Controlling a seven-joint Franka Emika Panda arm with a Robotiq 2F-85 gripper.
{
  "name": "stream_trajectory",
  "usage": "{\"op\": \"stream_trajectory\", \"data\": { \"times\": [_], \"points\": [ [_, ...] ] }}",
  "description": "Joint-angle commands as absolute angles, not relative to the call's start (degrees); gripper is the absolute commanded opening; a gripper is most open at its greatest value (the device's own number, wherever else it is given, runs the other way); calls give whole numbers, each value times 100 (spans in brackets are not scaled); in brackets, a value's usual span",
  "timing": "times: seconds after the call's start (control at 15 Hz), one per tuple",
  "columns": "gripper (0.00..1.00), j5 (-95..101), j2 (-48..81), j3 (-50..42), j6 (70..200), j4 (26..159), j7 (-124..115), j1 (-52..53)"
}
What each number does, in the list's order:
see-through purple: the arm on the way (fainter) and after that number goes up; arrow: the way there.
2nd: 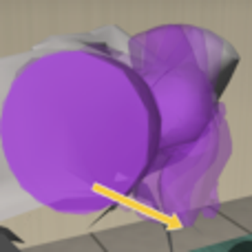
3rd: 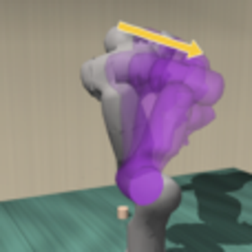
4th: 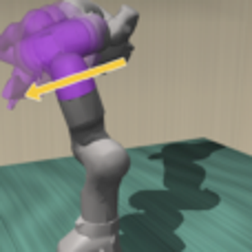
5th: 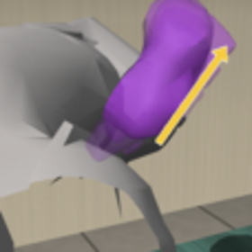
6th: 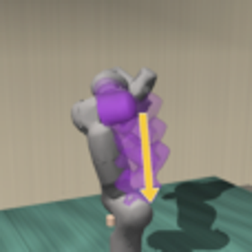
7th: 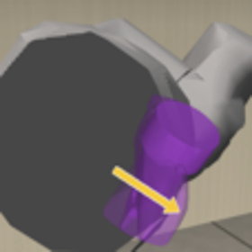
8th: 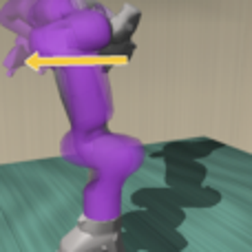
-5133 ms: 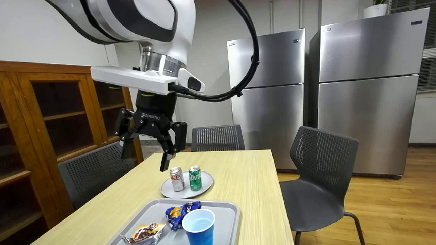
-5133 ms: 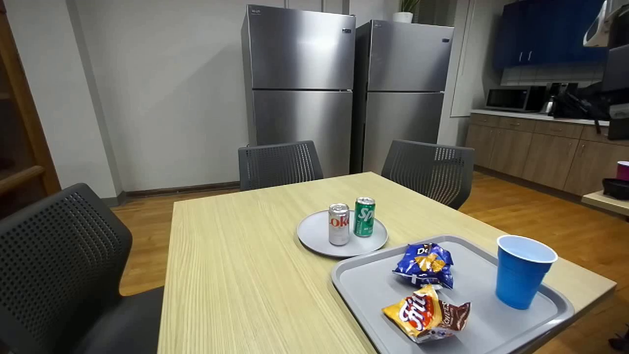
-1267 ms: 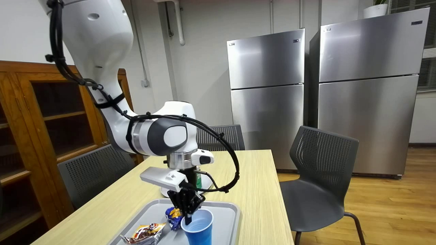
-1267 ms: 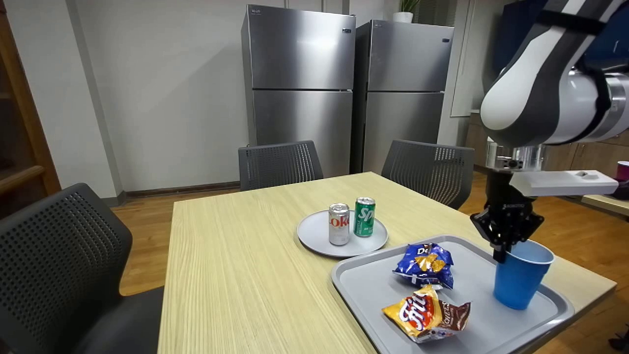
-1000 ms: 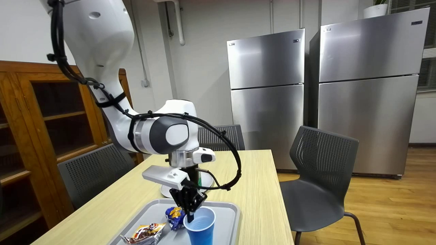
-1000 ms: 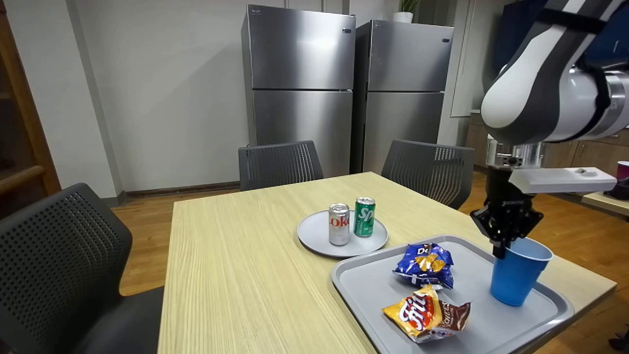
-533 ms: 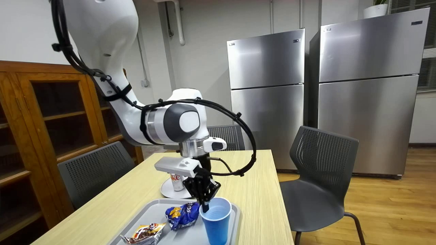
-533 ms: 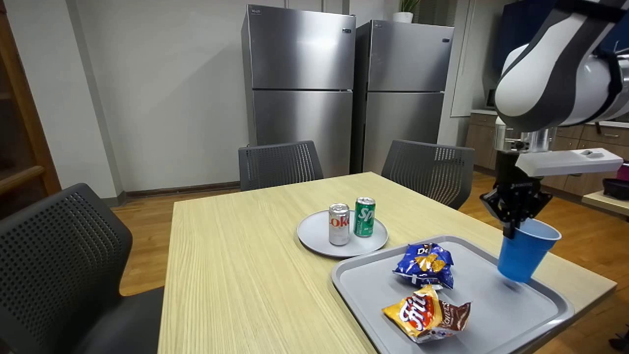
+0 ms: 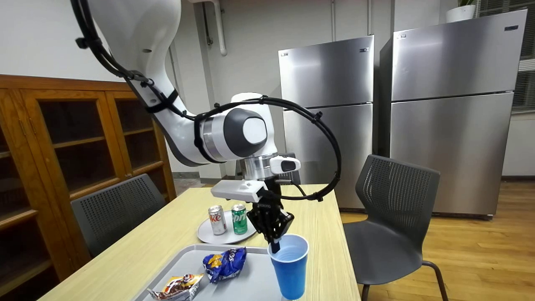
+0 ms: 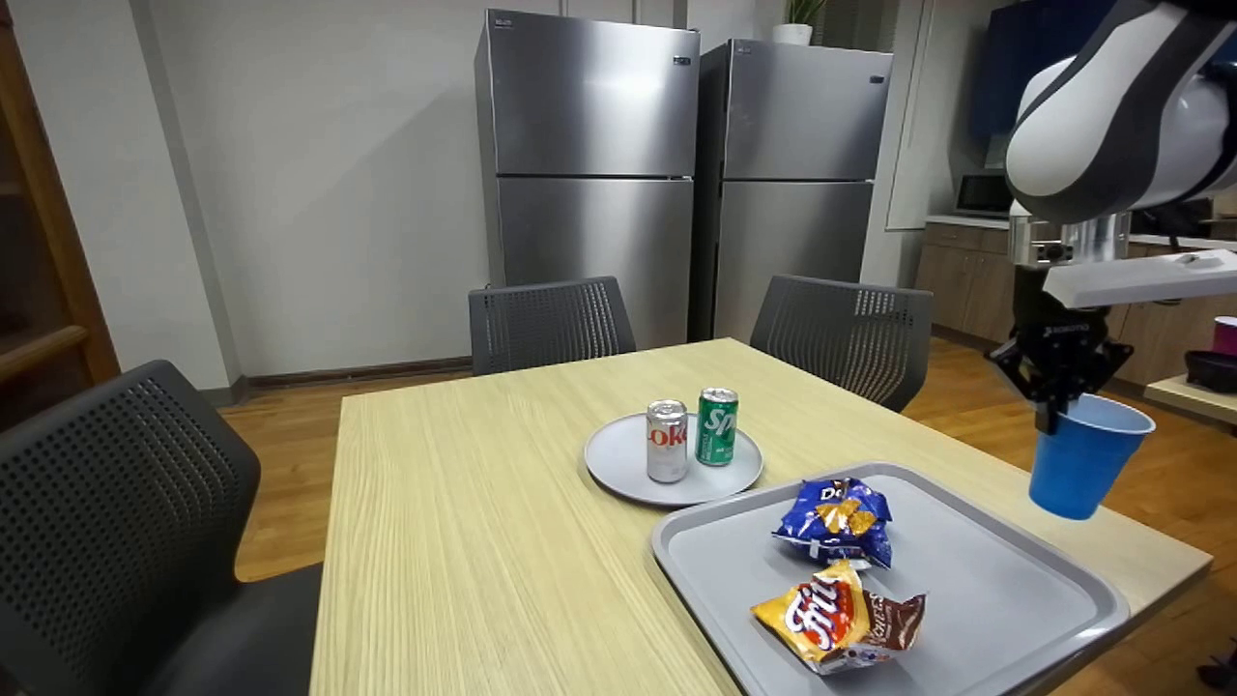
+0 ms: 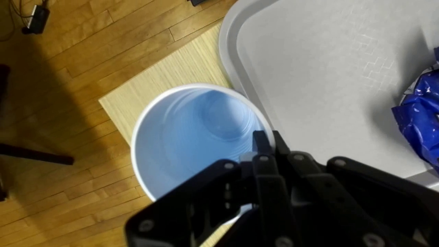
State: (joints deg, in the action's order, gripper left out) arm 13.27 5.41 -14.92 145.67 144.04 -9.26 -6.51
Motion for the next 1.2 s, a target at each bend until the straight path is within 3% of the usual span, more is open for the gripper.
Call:
{"op": "stream_trajectory", "data": {
  "times": [0.0, 1.13],
  "points": [
    [1, 1351, 657, -1467, 14298, 14154, -1201, -824],
    [1, 747, 1894, -1641, 14510, 13430, -1471, -955]
  ]
}}
